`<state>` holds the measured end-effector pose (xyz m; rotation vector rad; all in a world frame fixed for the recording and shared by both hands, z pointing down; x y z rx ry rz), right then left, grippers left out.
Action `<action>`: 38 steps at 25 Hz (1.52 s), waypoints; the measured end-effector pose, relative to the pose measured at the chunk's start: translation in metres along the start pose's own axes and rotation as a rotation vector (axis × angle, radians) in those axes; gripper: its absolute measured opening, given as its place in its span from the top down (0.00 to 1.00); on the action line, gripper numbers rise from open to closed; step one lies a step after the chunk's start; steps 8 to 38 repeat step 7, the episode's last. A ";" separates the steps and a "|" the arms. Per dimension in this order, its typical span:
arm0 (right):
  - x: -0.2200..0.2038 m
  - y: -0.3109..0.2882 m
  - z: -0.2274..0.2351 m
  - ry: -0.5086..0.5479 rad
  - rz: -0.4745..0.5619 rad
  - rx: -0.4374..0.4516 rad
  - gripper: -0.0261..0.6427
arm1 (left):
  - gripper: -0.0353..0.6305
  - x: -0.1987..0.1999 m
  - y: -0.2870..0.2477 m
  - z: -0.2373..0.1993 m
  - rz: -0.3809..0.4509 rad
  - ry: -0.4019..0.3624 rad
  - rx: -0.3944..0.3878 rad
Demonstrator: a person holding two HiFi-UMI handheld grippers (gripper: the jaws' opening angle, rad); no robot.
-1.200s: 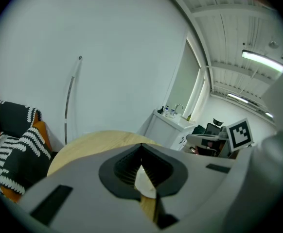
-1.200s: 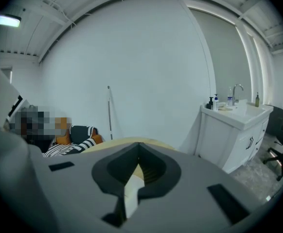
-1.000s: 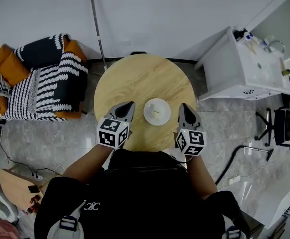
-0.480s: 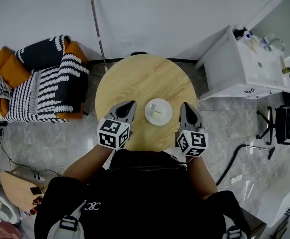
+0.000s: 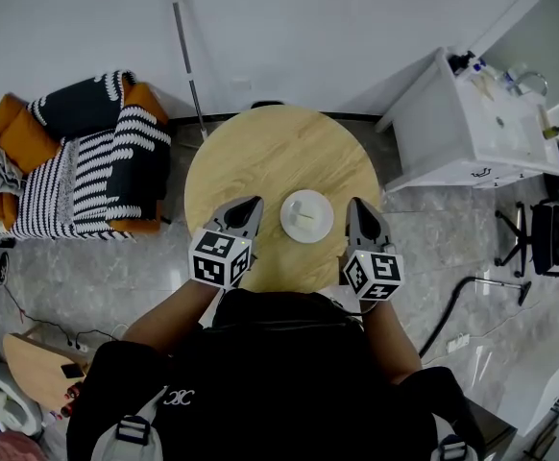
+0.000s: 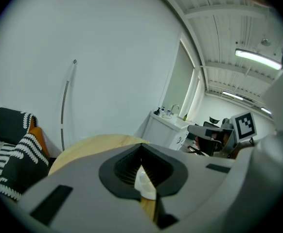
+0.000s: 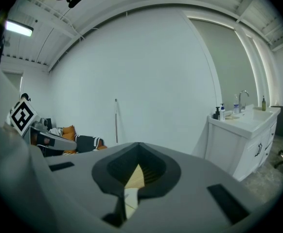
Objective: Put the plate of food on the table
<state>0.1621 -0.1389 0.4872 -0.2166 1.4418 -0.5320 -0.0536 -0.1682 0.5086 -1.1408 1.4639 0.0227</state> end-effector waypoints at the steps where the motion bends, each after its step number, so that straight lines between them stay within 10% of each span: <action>1: -0.001 0.000 -0.001 0.005 -0.002 -0.002 0.95 | 0.94 0.000 0.000 0.000 0.000 0.001 -0.001; 38: -0.002 -0.001 -0.002 0.029 -0.006 -0.008 0.95 | 0.94 0.002 -0.001 -0.002 0.002 0.003 0.000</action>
Point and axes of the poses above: the fingertips, and each gripper's own axes: y backward along the fingers, z to its right, x out of its top, the point moved 3 cm from there along y, backward along the fingers, and after that the axes turned 12 degrees about -z, right-handed, at the moved point
